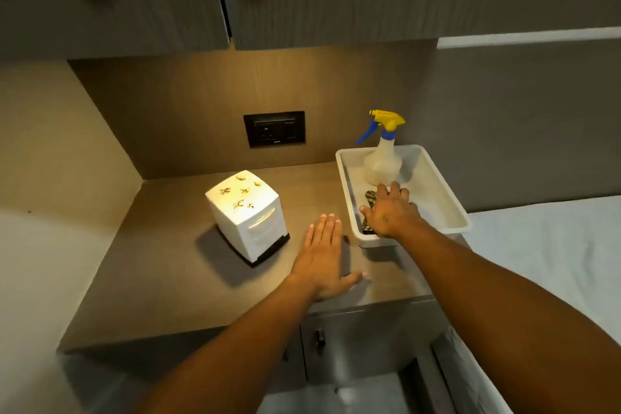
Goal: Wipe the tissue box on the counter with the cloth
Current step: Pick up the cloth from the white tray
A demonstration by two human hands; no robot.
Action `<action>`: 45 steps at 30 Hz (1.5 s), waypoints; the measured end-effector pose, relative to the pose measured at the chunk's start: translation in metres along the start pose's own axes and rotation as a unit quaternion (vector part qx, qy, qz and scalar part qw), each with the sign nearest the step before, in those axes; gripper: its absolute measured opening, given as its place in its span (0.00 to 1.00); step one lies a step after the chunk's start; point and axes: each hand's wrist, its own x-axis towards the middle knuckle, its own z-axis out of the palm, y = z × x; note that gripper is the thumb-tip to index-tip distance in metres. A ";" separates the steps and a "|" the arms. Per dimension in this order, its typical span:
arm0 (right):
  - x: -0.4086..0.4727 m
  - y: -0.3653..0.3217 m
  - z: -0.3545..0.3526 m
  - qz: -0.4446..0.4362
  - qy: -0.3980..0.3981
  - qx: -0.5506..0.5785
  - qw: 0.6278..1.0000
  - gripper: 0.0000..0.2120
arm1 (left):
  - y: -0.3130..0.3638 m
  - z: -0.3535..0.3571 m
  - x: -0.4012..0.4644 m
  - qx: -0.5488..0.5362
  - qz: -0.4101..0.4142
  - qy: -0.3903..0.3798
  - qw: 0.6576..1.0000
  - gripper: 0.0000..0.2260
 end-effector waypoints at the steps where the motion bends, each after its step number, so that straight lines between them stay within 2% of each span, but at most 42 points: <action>1: 0.003 -0.001 0.002 0.022 -0.032 -0.001 0.999 0.33 | -0.003 0.004 0.001 -0.005 0.000 -0.007 1.000 0.52; 5: 0.015 0.000 0.013 0.053 -0.093 0.011 0.994 0.37 | -0.016 0.018 0.004 0.006 -0.006 -0.014 1.000 0.55; 15: 0.028 -0.008 0.027 0.065 -0.075 -0.071 0.993 0.37 | -0.021 0.020 0.026 0.006 -0.018 0.001 1.000 0.55; 24: 0.037 -0.008 0.039 0.057 -0.055 -0.041 0.996 0.25 | -0.022 0.023 0.029 0.012 -0.018 0.005 1.000 0.56; 29: 0.040 -0.004 0.032 0.041 -0.067 -0.029 0.996 0.24 | -0.022 0.014 0.028 0.012 -0.017 -0.013 1.000 0.58; 34: 0.043 0.000 0.015 0.023 -0.031 -0.023 0.999 0.20 | -0.022 -0.007 0.026 0.030 -0.020 -0.017 0.999 0.60; 40: 0.041 -0.014 -0.025 -0.003 0.015 0.006 1.000 0.17 | -0.012 -0.045 0.018 0.045 -0.027 0.041 0.998 0.58; 45: 0.030 -0.045 -0.064 -0.063 0.033 0.033 0.997 0.17 | -0.003 -0.078 0.002 0.063 -0.040 0.093 0.993 0.56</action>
